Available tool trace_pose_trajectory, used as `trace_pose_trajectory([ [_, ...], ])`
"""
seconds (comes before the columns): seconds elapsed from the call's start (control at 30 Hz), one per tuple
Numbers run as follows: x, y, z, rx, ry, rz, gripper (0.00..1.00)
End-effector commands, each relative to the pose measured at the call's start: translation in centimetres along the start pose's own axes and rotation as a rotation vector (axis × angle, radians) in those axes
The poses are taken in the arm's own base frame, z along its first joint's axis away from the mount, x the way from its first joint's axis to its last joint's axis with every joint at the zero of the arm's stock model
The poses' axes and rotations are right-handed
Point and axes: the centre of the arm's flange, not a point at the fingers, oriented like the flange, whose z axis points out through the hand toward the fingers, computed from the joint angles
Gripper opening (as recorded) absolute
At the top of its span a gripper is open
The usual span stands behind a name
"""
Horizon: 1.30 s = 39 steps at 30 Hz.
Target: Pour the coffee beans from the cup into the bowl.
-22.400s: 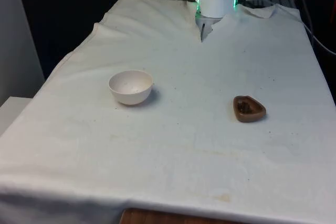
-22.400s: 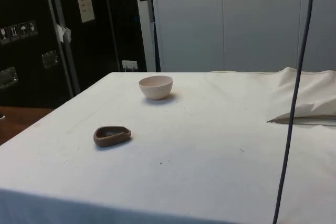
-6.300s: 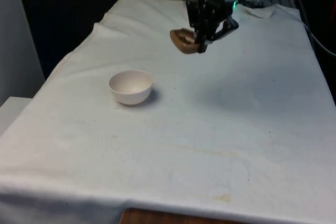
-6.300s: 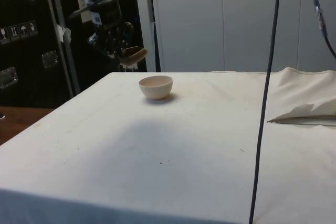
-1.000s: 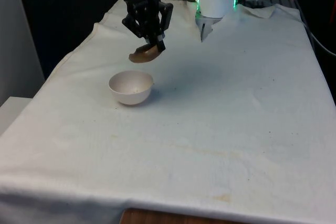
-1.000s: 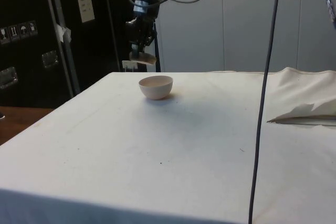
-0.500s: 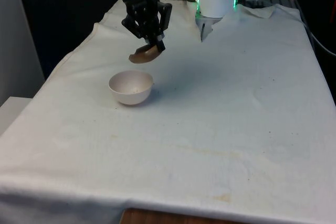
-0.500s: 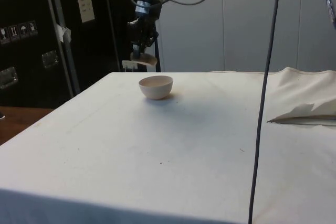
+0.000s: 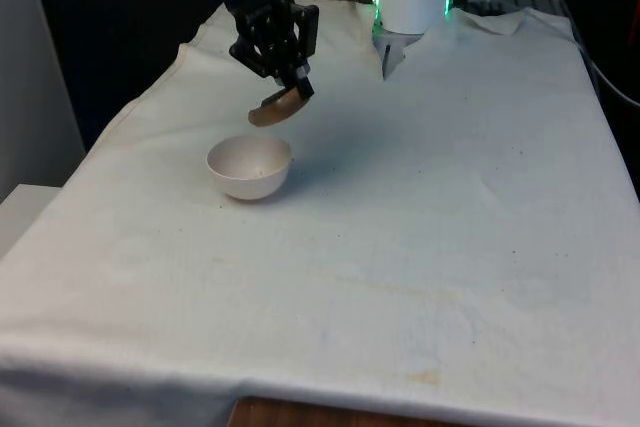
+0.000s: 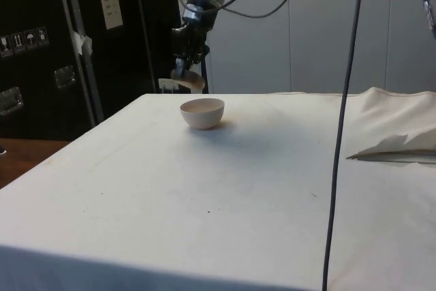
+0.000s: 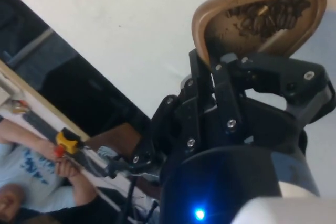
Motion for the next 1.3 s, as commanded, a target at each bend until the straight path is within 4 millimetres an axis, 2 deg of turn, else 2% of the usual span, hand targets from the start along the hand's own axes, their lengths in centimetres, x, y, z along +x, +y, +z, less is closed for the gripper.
trace_pose_trajectory([
  [0.0,-0.1,0.3,-0.1,0.020,0.005,0.003,0.00],
  [0.17,-0.3,1.3,0.0,0.044,0.009,0.005,0.00],
  [0.53,-0.3,4.8,-0.2,0.120,0.015,0.019,0.00],
  [1.27,-0.2,8.3,-0.3,0.275,0.045,0.041,0.00],
])
